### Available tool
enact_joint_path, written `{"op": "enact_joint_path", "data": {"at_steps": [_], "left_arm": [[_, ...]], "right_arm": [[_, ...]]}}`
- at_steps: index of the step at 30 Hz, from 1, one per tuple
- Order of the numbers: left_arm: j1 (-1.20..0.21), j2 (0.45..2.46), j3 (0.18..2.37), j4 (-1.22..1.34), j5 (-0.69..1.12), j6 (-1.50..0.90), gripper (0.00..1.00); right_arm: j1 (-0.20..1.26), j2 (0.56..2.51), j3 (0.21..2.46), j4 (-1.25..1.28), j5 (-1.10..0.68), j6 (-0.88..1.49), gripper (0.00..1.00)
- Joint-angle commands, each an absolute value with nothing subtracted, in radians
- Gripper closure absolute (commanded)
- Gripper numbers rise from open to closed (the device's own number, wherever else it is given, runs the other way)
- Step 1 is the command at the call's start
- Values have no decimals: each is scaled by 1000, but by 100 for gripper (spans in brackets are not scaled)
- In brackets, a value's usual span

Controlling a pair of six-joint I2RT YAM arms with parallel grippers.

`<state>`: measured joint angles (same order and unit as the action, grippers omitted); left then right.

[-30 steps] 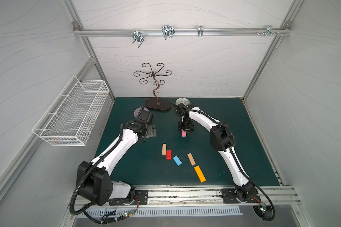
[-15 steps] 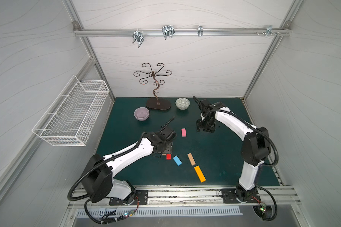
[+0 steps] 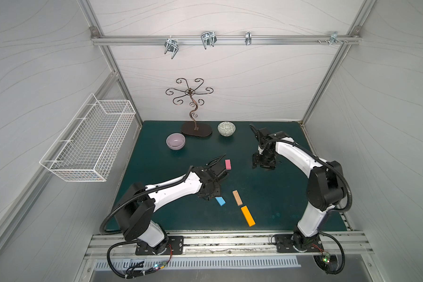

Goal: Assemble the letter t with building blocks
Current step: Assemble the building block at the center of the board.

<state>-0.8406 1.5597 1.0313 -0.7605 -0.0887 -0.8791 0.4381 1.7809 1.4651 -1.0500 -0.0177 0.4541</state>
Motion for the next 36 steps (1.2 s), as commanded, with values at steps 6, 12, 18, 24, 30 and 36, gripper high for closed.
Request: {"op": "enact_joint_path", "data": {"at_steps": [6,12,18,24,30,36], "left_arm": [[-831,1617,1056,-732,-99,-891,35],[-813,1648,1046,-715,-83,-872,40],[-767,1655,993,-668,-58,-872,41],[-759,1679,1014,-666,-35,-854,43],[-766,1693,998,-645,0,-871,47],[-760,1720,996,-638,-20,-862,46]], "right_arm": [[445,1757,1450,-1049,-36,445,33],[451,1767,1451,-1048,-39,446,33],[459,1775,1459,-1048,-43,446,33],[475,1798,1470,-1046,-46,455,33],[484,1812,1474,-1045,-43,458,33],[490,1815,1473,-1039,-49,461,33]]}}
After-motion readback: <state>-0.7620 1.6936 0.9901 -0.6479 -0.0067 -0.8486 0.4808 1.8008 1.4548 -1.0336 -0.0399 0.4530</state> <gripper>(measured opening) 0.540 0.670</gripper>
